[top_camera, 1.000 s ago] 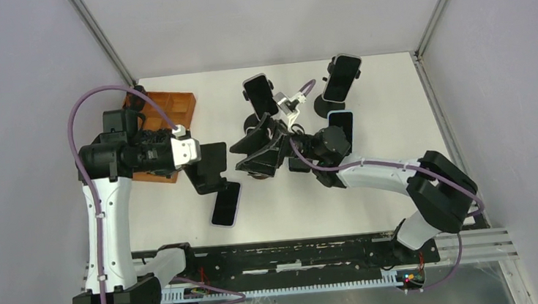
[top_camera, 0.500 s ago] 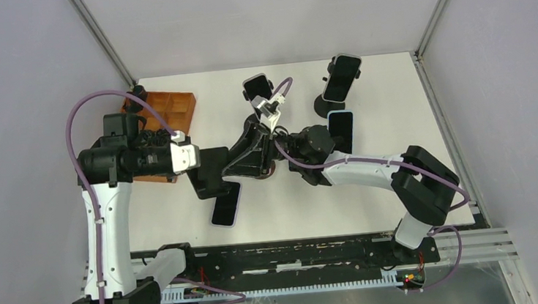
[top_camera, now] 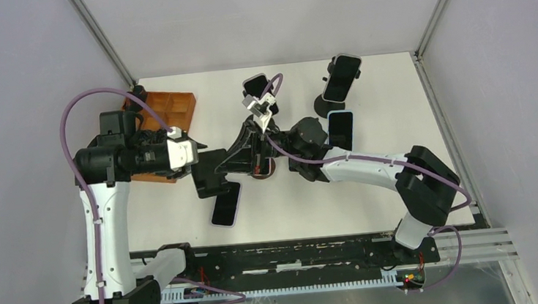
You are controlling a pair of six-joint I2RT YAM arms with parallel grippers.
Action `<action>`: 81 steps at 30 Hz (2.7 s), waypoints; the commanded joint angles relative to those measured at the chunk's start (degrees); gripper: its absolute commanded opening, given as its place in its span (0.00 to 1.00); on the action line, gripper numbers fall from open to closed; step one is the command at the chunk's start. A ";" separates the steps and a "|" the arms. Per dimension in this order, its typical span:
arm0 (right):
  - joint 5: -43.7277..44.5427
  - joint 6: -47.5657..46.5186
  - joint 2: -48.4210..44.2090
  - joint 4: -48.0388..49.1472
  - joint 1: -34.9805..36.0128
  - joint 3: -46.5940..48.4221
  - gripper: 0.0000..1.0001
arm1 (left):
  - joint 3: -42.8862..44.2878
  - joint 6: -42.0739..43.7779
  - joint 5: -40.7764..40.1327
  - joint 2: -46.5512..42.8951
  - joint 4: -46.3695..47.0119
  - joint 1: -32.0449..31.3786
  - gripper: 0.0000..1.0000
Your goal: Remove the phone from the phone stand
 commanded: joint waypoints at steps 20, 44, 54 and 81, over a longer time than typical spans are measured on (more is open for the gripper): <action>0.35 -36.62 -5.93 -29.87 -3.86 5.50 0.00 | 0.83 -6.34 -3.52 1.15 -0.39 -0.12 0.62; 4.46 -44.97 -0.71 -40.77 -1.30 10.91 0.51 | -0.70 -3.61 -9.73 7.89 -0.27 -3.25 0.02; 15.22 -45.43 -10.43 -47.18 -4.77 1.06 0.89 | -3.90 -7.84 -15.27 19.35 11.93 -2.75 0.02; 36.29 -37.14 -17.94 -47.98 -5.21 -13.02 0.98 | 3.17 -9.65 -14.92 48.00 28.05 2.86 0.55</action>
